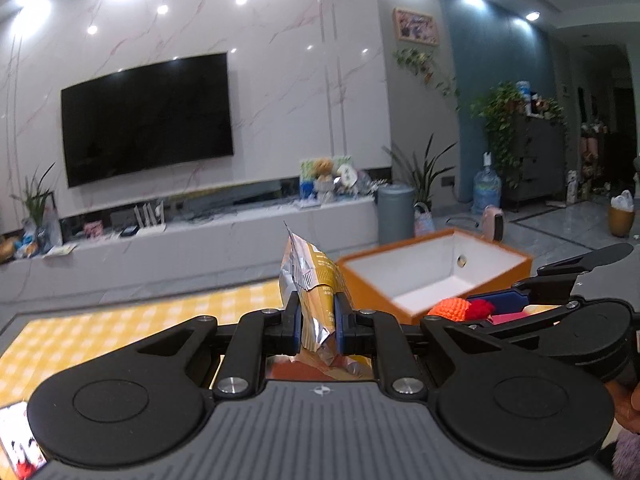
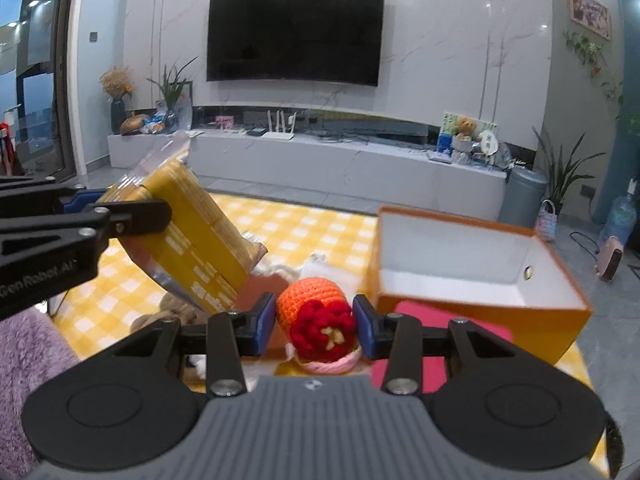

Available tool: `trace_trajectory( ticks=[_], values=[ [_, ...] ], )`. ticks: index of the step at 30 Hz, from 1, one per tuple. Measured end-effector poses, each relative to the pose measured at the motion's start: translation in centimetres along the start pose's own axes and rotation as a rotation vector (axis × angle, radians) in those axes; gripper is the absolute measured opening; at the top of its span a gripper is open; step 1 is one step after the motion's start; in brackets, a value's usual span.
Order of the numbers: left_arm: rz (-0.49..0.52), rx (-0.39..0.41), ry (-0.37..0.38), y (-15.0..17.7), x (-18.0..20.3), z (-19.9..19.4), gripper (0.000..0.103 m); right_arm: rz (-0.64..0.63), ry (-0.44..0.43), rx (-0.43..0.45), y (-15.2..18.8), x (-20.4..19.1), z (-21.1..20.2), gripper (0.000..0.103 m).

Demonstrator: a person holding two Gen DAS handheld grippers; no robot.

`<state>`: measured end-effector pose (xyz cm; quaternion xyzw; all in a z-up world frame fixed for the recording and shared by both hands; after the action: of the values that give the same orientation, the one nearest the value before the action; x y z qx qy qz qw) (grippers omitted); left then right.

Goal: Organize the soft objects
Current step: 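Carry the knit ball with the right tool while the left tool carries the bag over the orange box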

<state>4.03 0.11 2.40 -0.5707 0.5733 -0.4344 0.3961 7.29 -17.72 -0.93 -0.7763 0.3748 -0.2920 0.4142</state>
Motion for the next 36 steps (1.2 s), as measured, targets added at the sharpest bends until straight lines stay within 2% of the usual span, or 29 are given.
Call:
trace_trajectory(
  ticks=[8, 15, 19, 27, 36],
  values=[
    [-0.049, 0.019, 0.091, -3.0, 1.4, 3.7, 0.017, -0.012, 0.070, 0.015, -2.4, 4.9, 0.2, 0.042],
    [-0.064, -0.006, 0.161, -4.1, 2.9, 8.5, 0.017, -0.024, 0.131, -0.011, -3.6, 8.8, 2.9, 0.042],
    [-0.104, -0.065, 0.217, -4.0, 2.9, 11.3, 0.017, -0.029, 0.152, -0.049, -3.6, 10.7, 5.5, 0.042],
    [-0.066, -0.176, 0.249, -2.2, 3.8, 16.1, 0.017, -0.028, 0.159, -0.159, -2.9, 13.8, 11.8, 0.042],
    [-0.070, -0.305, 0.293, -0.6, 3.6, 19.9, 0.017, -0.010, 0.097, -0.285, -1.4, 15.2, 17.5, 0.042]
  ],
)
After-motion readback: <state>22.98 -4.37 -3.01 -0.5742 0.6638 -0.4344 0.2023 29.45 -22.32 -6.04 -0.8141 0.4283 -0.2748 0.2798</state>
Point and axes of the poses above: each gripper's, at about its wrist camera, not at the fingertips, and z roughly the way its jaws point, x to its right, y to its underside, the point moved 1 cm from there along z, roughly the way its jaws point, and after that the axes turned 8 degrees about -z, right-handed, at the moved point
